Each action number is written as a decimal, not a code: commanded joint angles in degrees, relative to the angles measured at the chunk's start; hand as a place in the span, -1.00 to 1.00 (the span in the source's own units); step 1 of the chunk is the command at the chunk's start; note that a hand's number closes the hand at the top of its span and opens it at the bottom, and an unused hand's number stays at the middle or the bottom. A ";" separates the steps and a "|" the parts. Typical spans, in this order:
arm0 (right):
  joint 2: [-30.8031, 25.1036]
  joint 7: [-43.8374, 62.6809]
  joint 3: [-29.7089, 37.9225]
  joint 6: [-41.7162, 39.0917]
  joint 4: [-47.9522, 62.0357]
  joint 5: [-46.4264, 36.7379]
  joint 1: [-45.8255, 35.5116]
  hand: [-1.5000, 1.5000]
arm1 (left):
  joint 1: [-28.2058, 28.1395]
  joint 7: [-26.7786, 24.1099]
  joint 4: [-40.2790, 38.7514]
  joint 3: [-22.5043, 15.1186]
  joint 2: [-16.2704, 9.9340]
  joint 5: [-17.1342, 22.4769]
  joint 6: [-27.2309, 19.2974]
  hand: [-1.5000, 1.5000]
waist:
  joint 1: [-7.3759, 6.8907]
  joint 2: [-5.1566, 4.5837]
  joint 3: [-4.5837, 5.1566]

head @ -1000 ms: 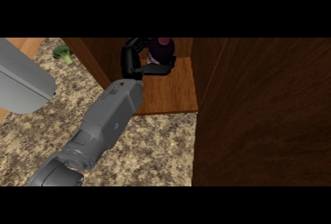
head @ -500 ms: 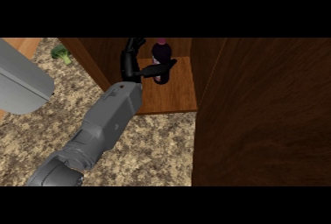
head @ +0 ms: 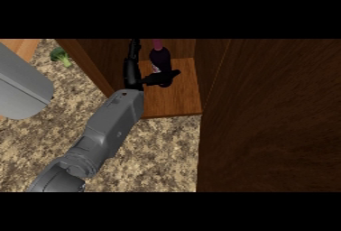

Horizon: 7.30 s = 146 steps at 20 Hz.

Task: Pick up the wine, place it into the cabinet and close the cabinet

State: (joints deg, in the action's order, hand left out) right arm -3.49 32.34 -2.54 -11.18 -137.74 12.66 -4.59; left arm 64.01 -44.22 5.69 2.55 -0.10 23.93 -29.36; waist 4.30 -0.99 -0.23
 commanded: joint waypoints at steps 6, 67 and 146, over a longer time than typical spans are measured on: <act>-0.59 2.71 -0.81 0.03 -5.40 1.31 0.74 -1.00 | -5.20 -5.66 0.28 2.00 -2.01 0.79 2.41 -1.00 | 0.00 -0.50 0.36; -2.28 7.39 1.22 4.93 -8.61 1.95 -0.73 -1.00 | -44.66 3.14 68.59 -47.12 -0.06 13.72 -19.38 -1.00 | -4.41 1.29 0.22; 3.00 9.32 -46.85 34.69 13.41 -12.34 -27.41 1.00 | -88.72 14.42 115.06 -9.76 -44.96 31.40 19.62 -1.00 | -6.87 0.70 0.40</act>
State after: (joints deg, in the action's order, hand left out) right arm -9.82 42.85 -50.53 20.48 -134.27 -2.59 -22.21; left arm -25.57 -31.37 119.90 -7.45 -45.27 54.60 -9.53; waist -1.69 0.06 0.19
